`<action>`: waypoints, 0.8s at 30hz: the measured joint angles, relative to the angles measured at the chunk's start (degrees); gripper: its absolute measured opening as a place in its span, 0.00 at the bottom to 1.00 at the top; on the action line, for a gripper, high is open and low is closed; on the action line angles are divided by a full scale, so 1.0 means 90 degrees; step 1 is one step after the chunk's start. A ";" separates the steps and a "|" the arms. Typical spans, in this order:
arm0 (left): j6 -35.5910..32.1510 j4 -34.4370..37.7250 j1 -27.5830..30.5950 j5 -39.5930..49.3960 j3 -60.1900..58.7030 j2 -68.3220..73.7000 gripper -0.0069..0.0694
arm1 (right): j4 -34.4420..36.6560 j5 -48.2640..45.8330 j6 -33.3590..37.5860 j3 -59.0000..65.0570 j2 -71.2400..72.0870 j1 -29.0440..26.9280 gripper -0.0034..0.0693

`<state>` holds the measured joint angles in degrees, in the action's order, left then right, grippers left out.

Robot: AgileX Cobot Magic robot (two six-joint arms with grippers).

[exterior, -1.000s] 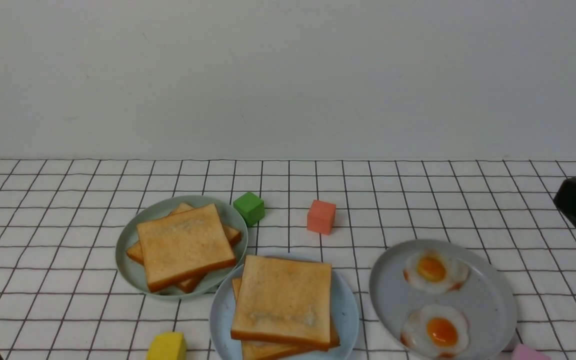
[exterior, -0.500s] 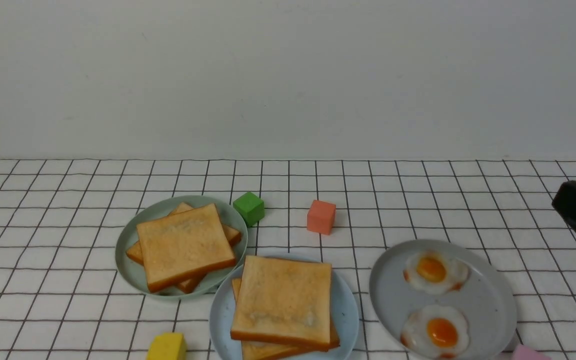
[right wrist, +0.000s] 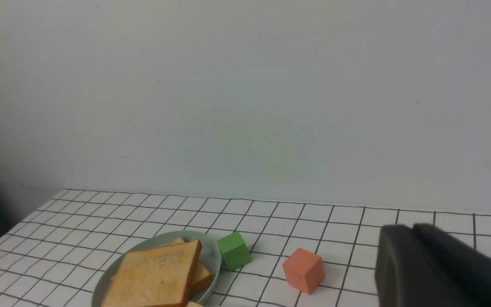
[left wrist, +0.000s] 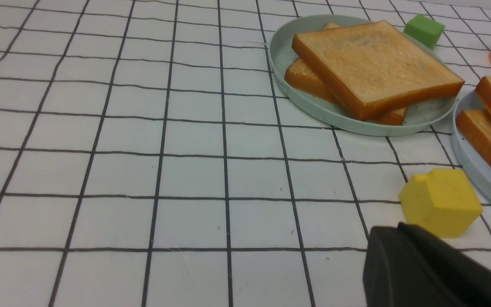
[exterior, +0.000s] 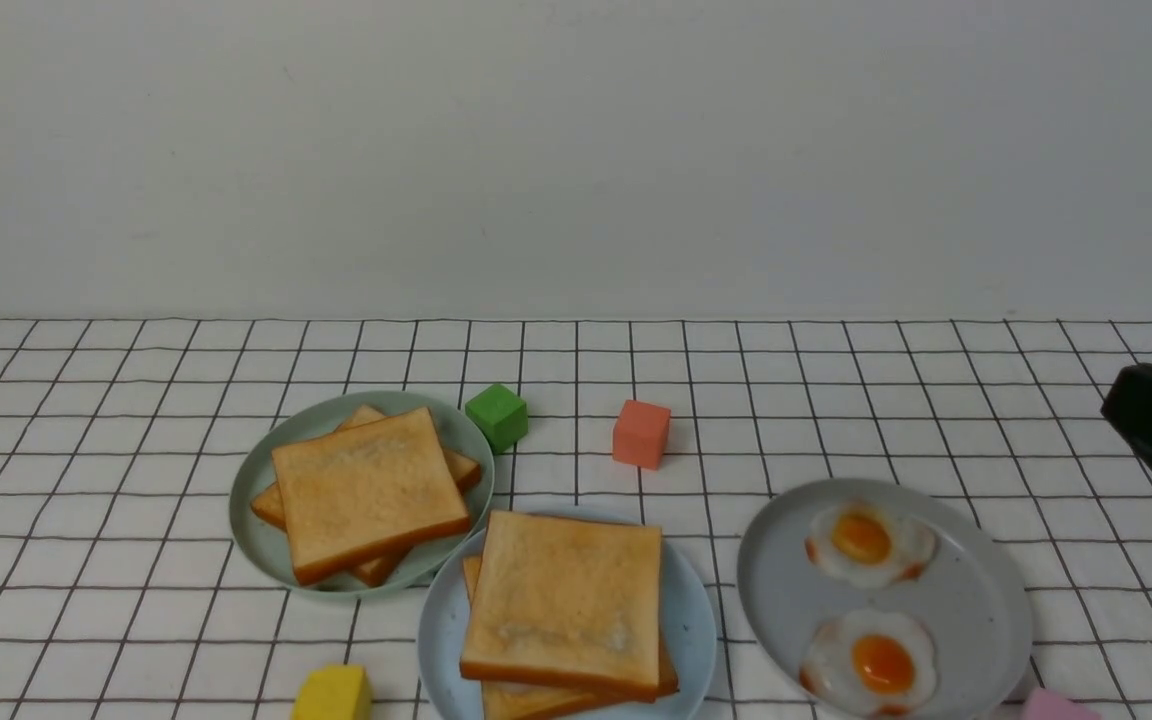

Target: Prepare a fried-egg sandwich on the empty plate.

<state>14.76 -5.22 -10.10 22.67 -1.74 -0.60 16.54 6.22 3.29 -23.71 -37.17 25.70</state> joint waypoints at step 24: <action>0.0000 0.0000 0.0000 0.0000 0.0000 0.0000 0.14 | -0.0278 -0.0025 0.0338 0.0015 0.0137 -0.0062 0.16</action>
<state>14.76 -5.22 -10.10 22.67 -1.74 -0.60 14.04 5.99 6.34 -23.57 -35.94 25.14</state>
